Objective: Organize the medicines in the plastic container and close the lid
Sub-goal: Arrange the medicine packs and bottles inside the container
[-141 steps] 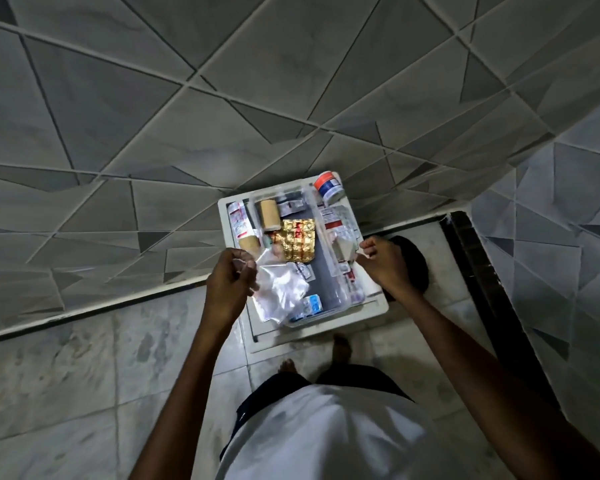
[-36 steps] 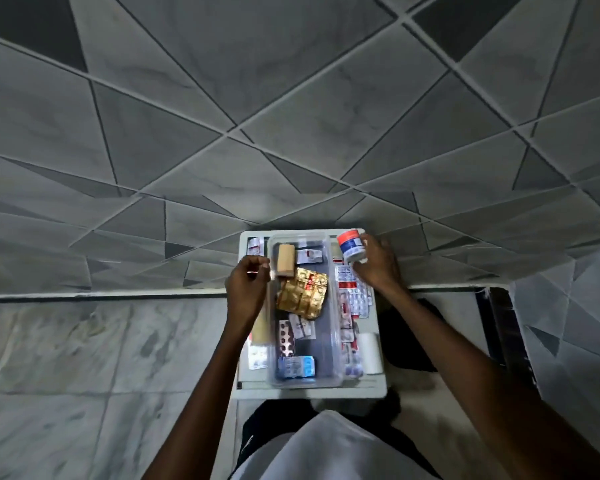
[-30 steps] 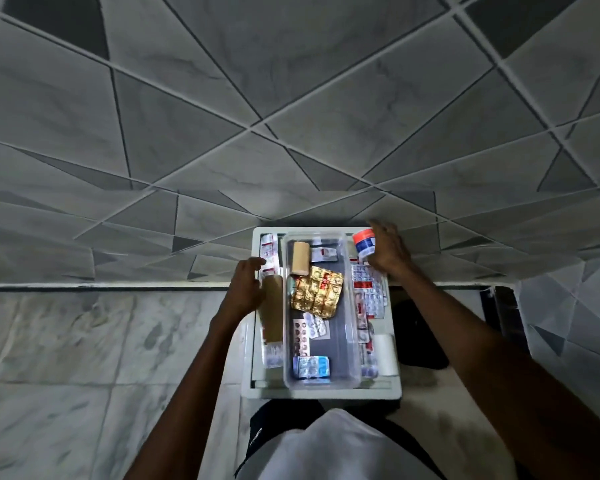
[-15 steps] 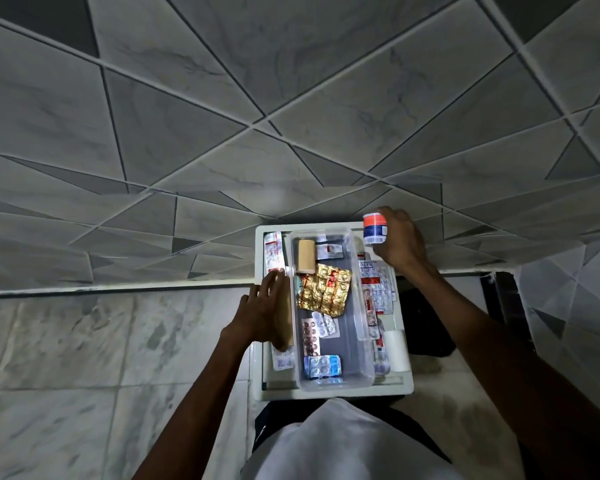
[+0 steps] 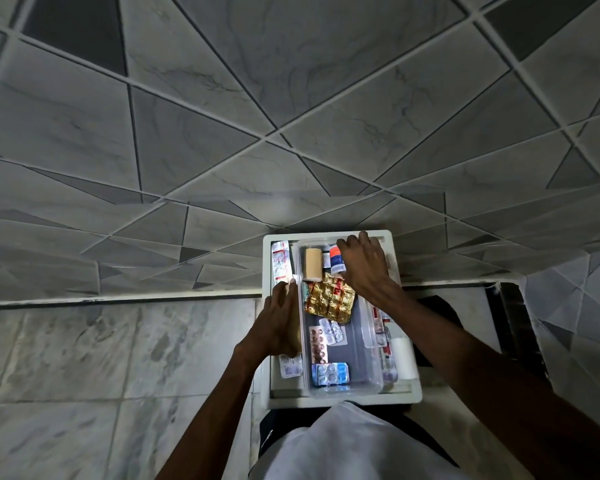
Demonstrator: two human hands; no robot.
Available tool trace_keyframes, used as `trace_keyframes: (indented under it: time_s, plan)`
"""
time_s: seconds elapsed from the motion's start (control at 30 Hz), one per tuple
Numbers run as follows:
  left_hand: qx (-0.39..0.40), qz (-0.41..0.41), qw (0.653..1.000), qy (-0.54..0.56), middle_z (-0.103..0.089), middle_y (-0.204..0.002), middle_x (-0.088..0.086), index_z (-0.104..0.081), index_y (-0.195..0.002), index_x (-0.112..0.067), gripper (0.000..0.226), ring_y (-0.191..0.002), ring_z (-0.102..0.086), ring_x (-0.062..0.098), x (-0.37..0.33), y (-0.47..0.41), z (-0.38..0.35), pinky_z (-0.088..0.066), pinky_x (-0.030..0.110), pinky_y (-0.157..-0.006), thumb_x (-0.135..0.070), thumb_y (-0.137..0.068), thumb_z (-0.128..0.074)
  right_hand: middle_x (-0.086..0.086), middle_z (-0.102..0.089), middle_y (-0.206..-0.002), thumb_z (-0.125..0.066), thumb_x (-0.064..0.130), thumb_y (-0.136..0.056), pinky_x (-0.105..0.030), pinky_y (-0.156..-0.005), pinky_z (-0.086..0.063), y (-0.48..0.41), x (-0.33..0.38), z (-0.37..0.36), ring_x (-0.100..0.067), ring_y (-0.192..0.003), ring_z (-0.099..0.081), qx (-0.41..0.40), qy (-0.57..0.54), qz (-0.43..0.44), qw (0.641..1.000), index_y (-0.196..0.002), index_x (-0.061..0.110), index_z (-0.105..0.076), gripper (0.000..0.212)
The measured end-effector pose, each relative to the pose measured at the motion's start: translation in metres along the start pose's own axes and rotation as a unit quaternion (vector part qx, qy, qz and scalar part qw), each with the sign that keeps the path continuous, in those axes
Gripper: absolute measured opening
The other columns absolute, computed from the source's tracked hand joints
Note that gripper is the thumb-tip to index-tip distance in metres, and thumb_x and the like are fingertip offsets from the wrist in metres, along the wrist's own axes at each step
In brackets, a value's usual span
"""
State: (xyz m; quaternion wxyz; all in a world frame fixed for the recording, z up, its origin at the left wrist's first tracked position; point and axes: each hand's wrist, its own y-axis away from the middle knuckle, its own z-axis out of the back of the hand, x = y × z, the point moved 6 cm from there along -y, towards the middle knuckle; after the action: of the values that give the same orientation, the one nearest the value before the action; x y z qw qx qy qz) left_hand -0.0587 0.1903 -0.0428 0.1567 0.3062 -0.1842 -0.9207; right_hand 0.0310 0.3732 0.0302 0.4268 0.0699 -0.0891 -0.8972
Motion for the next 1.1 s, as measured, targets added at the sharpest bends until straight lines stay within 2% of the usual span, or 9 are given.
trace_keyframes:
  time_s: [0.13,0.23,0.33,0.43,0.5,0.57,0.77,0.93,1.1]
  plan:
    - [-0.065,0.103,0.956,0.268,-0.038,-0.146,0.008,-0.024,-0.136,-0.053,0.101,-0.127,-0.046,0.033,-0.010,0.012,0.020,-0.041,0.058,-0.103,-0.082,-0.050,-0.068,-0.013,-0.052,-0.135,-0.076,0.031,-0.074,-0.040,-0.099,-0.039,0.003,0.000,-0.002,-0.030,-0.121,-0.048,-0.012,0.014,0.004,1.000,-0.133,0.012,-0.045,0.069]
    - [-0.128,0.135,0.922,0.340,-0.051,-0.124,0.016,-0.034,-0.128,-0.046,0.055,-0.098,-0.059,0.039,-0.006,0.033,0.047,-0.052,0.060,-0.078,-0.063,-0.081,-0.058,-0.014,-0.049,-0.137,-0.075,0.033,-0.076,-0.041,-0.100,-0.039,0.010,-0.005,0.002,-0.031,-0.122,-0.047,-0.016,-0.050,-0.010,0.999,-0.136,0.013,-0.042,0.072]
    - [-0.136,0.139,0.898,0.394,-0.046,-0.126,0.014,-0.037,-0.123,-0.050,0.040,-0.102,-0.054,0.041,-0.013,0.048,0.079,-0.053,0.060,-0.070,-0.060,-0.087,-0.051,-0.013,-0.052,-0.135,-0.075,0.029,-0.075,-0.043,-0.097,-0.042,0.026,-0.016,0.010,-0.031,-0.121,-0.049,-0.052,-0.148,-0.046,0.986,-0.133,0.014,-0.047,0.066]
    - [-0.168,0.087,0.919,0.345,-0.043,-0.143,0.010,-0.039,-0.127,-0.046,0.056,-0.114,-0.053,0.027,-0.031,0.045,0.103,-0.049,0.054,-0.095,-0.066,-0.078,-0.058,-0.014,-0.057,-0.129,-0.074,0.026,-0.077,-0.044,-0.094,-0.047,0.047,-0.026,0.010,-0.032,-0.116,-0.053,-0.091,-0.210,-0.078,0.970,-0.127,0.012,-0.054,0.056]
    - [-0.125,-0.031,0.982,0.138,-0.024,-0.155,0.017,-0.017,-0.146,-0.033,0.110,-0.130,-0.039,0.028,-0.065,0.032,0.105,-0.037,0.048,-0.109,-0.068,-0.056,-0.071,-0.013,-0.058,-0.126,-0.072,0.025,-0.079,-0.043,-0.092,-0.049,0.059,-0.030,0.005,-0.032,-0.113,-0.054,-0.098,-0.230,-0.092,0.964,-0.125,0.012,-0.056,0.051]
    - [-0.053,-0.044,0.995,-0.072,-0.007,-0.158,0.019,0.005,-0.152,-0.021,0.140,-0.142,-0.018,0.037,-0.090,0.017,0.089,-0.024,0.051,-0.114,-0.060,-0.048,-0.081,-0.012,-0.058,-0.124,-0.071,0.025,-0.080,-0.041,-0.089,-0.050,0.068,-0.033,-0.003,-0.032,-0.111,-0.055,-0.088,-0.244,-0.106,0.960,-0.124,0.013,-0.057,0.048]
    - [0.025,0.021,0.967,-0.252,-0.010,-0.160,0.018,0.002,-0.152,-0.012,0.129,-0.147,-0.009,0.040,-0.101,-0.014,0.027,-0.011,0.059,-0.116,-0.055,-0.062,-0.080,-0.012,-0.058,-0.122,-0.068,0.026,-0.082,-0.042,-0.088,-0.053,0.082,-0.036,-0.021,-0.032,-0.108,-0.058,-0.077,-0.277,-0.112,0.951,-0.123,0.016,-0.056,0.044]
    - [0.006,0.022,0.961,-0.277,0.006,-0.162,0.016,0.006,-0.152,-0.013,0.126,-0.149,0.006,0.039,-0.095,-0.008,0.018,0.001,0.058,-0.117,-0.059,-0.067,-0.074,-0.012,-0.055,-0.128,-0.067,0.023,-0.082,-0.042,-0.091,-0.053,0.088,-0.026,-0.030,-0.032,-0.113,-0.057,-0.045,-0.274,-0.075,0.958,-0.127,0.016,-0.053,0.048]
    - [0.014,0.024,0.962,-0.271,0.005,-0.163,0.013,0.007,-0.152,-0.013,0.122,-0.149,0.007,0.039,-0.090,-0.007,0.012,0.002,0.058,-0.117,-0.059,-0.070,-0.071,-0.011,-0.054,-0.131,-0.067,0.018,-0.083,-0.040,-0.092,-0.053,0.091,-0.021,-0.039,-0.031,-0.115,-0.057,-0.015,-0.273,-0.078,0.959,-0.129,0.013,-0.053,0.048]
